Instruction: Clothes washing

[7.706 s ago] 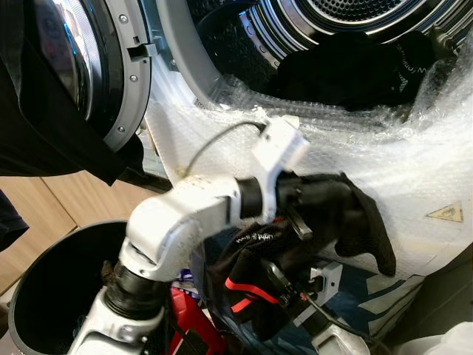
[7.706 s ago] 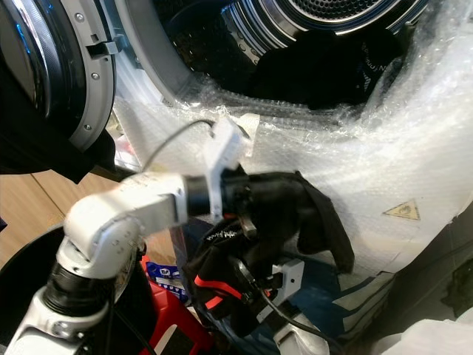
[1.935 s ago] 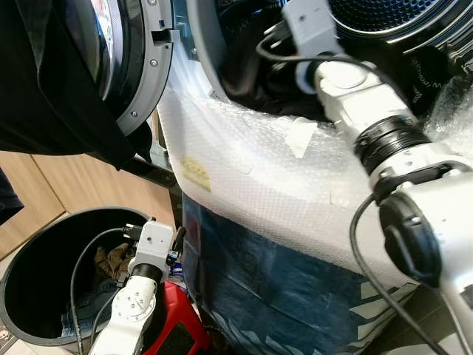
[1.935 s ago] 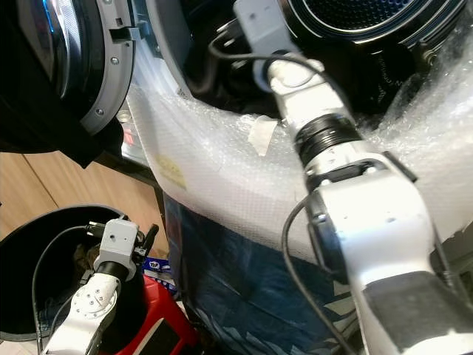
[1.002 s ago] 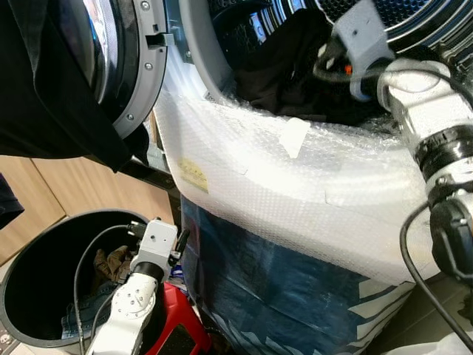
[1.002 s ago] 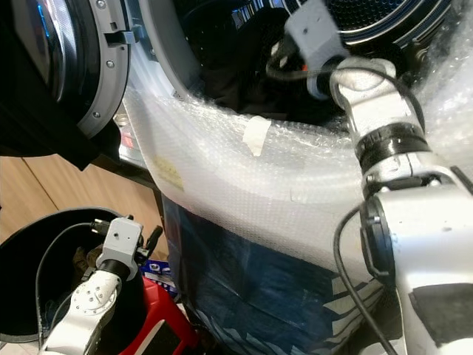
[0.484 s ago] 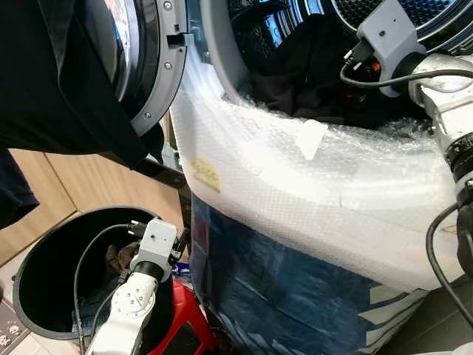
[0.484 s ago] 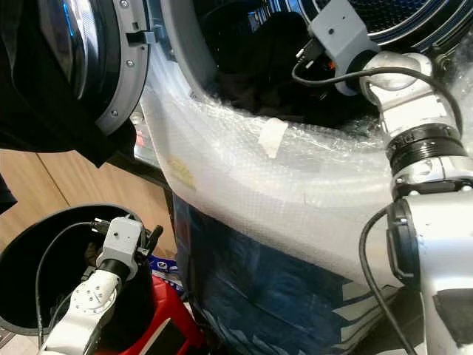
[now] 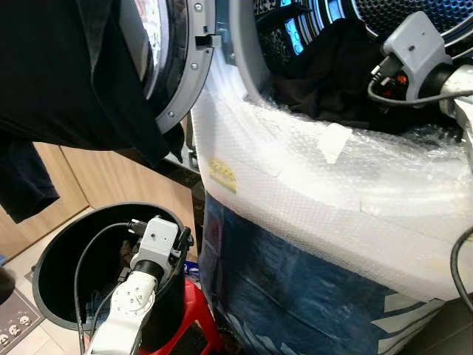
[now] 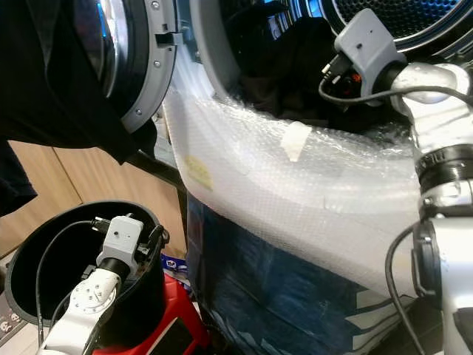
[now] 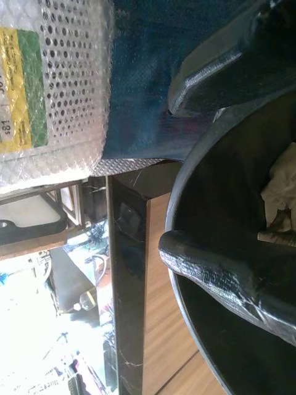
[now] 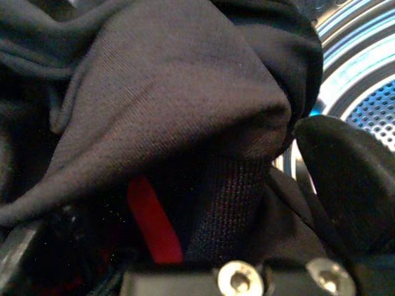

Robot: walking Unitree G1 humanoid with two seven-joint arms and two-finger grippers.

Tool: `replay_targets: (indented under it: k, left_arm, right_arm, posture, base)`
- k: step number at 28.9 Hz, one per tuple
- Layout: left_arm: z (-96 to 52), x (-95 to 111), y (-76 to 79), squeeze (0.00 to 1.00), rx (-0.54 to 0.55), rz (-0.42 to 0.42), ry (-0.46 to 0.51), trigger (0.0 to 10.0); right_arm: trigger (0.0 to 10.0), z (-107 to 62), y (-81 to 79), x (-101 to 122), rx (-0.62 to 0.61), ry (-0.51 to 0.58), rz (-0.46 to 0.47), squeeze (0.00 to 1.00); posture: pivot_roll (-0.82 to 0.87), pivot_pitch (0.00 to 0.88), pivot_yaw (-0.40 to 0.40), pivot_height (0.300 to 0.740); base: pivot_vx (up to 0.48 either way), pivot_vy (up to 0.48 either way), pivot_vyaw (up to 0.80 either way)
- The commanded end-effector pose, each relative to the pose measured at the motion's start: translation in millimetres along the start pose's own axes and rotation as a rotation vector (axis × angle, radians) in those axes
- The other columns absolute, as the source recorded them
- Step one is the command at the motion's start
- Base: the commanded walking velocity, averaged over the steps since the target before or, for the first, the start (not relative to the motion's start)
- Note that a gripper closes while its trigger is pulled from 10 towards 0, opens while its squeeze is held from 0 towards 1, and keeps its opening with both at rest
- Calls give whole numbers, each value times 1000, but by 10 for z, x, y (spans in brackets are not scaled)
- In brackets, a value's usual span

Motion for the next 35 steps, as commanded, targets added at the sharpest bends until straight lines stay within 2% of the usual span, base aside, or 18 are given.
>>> replay_targets:
  k: [1,2,3,4,7,8,12,16,18,19,20,22,24,27,28,30,35]
  left_arm:
    - [20,41,0,0,-6,10,3,10000]
    - [27,37,8,0,-11,9,0,10000]
    - [31,35,30,0,-18,8,-1,10000]
    - [31,35,30,0,-18,8,-1,10000]
    - [27,35,50,0,-23,6,-1,10000]
    - [18,32,59,0,-26,5,-1,10000]
    - [3,31,61,0,-28,5,-1,10000]
    - [-2,20,66,0,-32,5,-4,10000]
    - [7,9,77,0,-35,5,-6,10000]
    - [7,9,77,0,-35,5,-6,10000]
    - [10,3,83,0,-35,4,-7,10000]
    - [11,5,92,0,-34,1,-6,10000]
    - [18,11,121,0,-36,-2,-4,10000]
    - [19,15,130,0,-37,-4,-2,10000]
    - [22,14,132,0,-38,-3,-2,10000]
    - [26,14,128,0,-36,-3,-1,10000]
    - [36,19,140,0,-39,-3,1,10000]
  right_arm:
    - [10000,-189,13,-221,-2,-7,113,0]
    - [10000,-182,83,-221,-66,21,349,0]
    - [10000,-151,146,-179,-118,40,506,0]
    - [10000,-151,146,-179,-118,40,506,0]
    - [10000,-125,200,-43,-162,99,646,0]
    - [10000,-95,138,124,-139,146,711,0]
    - [10000,-75,67,281,-138,168,767,0]
    - [10000,-23,-131,750,-188,220,892,0]
    - [10000,-36,-275,934,-198,232,932,0]
    - [10000,-36,-275,934,-198,232,932,0]
    - [10000,-41,-297,1028,-206,268,982,0]
    - [10000,-57,-324,1095,-201,285,963,0]
    - [10000,-116,-371,1135,-227,262,877,0]
    - [10000,-182,-409,1134,-214,258,853,0]
    - [10000,-237,-424,1107,-222,241,855,0]
    - [10000,-411,-460,976,-243,163,773,0]
    - [10000,-482,-561,897,-249,102,661,0]
  posture:
    - [-31,8,30,740]
    - [-36,11,34,740]
    - [-38,11,36,740]
    - [-38,11,36,740]
    - [-40,15,38,740]
    - [-38,19,35,740]
    - [-42,18,40,740]
    - [-66,23,34,740]
    - [-59,22,31,740]
    - [-59,22,31,740]
    - [-61,21,32,740]
    - [-59,19,29,740]
    - [-59,19,25,740]
    - [-63,23,19,740]
    - [-64,23,16,740]
    - [-70,25,14,740]
    - [-84,26,19,740]
  base:
    - [0,0,0]
    - [0,0,0]
    - [0,0,0]
    - [0,0,0]
    - [0,0,0]
    - [0,0,0]
    - [0,0,0]
    - [0,0,0]
    - [0,0,0]
    - [0,0,0]
    - [0,0,0]
    - [0,0,0]
    - [0,0,0]
    - [0,0,0]
    - [0,0,0]
    - [0,0,0]
    - [0,0,0]
Point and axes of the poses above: a point about 5 cm out from each wrist's last joint towards the gripper, its own z axis pointing out of the wrist towards the gripper, its own x axis along the axis of the wrist's last joint, y = z × x, the point moved 6 cm from there along z, pointing out of the wrist towards the gripper, and after that the axes turned 15 degrees about -z, right-handed, at the moved point
